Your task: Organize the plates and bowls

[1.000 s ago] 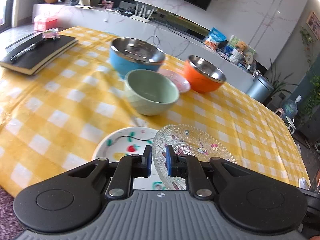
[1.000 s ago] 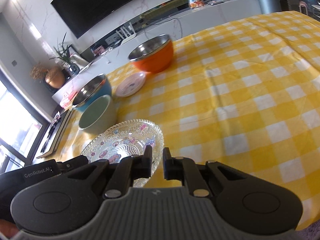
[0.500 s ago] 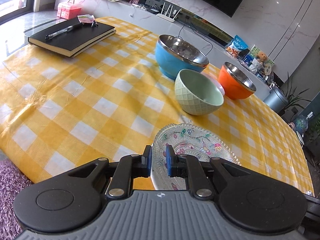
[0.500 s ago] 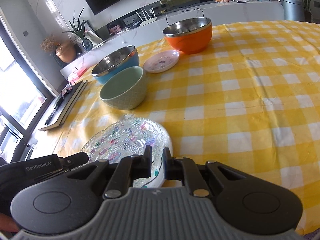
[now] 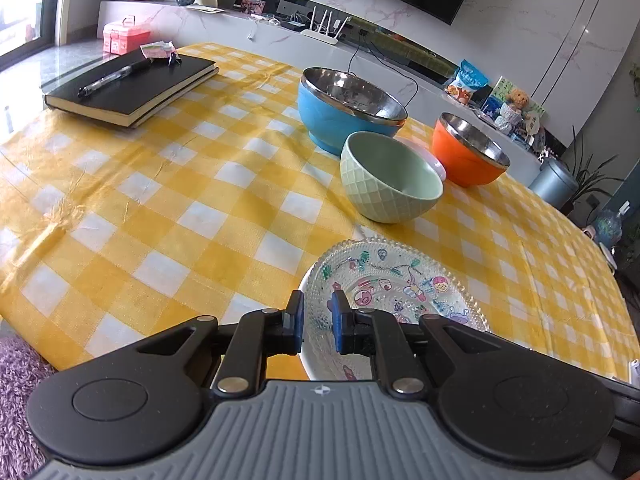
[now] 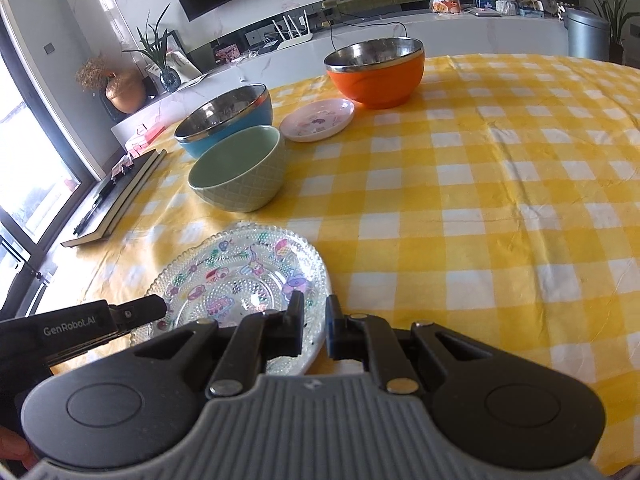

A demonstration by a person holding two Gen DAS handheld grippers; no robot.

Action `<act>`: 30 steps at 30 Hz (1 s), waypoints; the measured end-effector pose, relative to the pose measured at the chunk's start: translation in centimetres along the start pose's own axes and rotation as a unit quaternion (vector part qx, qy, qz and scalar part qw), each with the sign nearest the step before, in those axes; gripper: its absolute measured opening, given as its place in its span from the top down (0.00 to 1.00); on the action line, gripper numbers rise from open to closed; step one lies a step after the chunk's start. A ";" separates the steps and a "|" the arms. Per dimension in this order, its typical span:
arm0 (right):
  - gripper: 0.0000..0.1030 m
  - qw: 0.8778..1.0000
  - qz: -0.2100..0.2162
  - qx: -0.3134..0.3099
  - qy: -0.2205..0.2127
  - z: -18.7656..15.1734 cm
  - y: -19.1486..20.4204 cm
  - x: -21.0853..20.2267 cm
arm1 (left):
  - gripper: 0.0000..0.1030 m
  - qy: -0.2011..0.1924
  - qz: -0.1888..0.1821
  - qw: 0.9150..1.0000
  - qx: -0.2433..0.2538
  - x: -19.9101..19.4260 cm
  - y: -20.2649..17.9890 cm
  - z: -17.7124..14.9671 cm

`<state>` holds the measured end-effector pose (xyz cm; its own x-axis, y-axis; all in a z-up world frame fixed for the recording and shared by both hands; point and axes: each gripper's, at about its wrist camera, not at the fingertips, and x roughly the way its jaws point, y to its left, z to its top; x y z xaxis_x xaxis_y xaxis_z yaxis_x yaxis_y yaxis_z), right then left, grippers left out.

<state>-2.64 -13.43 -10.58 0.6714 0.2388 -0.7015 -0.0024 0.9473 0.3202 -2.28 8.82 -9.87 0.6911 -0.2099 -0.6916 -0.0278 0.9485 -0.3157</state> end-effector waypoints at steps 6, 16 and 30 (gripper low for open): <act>0.92 1.000 -0.005 -0.006 -0.001 -0.1 -0.1 0.1 | 0.85 -0.002 0.017 1.000 0.022 0.0 -0.9 -0.2; 0.92 1.000 -0.011 -0.027 -0.010 -0.1 0.2 0.0 | 0.85 -0.001 0.051 0.997 0.064 0.1 -2.0 -0.4; 0.76 1.000 0.000 -0.006 -0.031 0.4 -0.6 -0.9 | 0.75 -0.004 0.032 0.998 0.050 -0.5 -1.8 0.2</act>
<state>-2.92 -14.30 -9.91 0.7154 0.2254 -0.6613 -0.0115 0.9502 0.3114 -2.42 7.29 -8.78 0.6966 -0.1458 -0.7025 0.0000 0.9791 -0.2033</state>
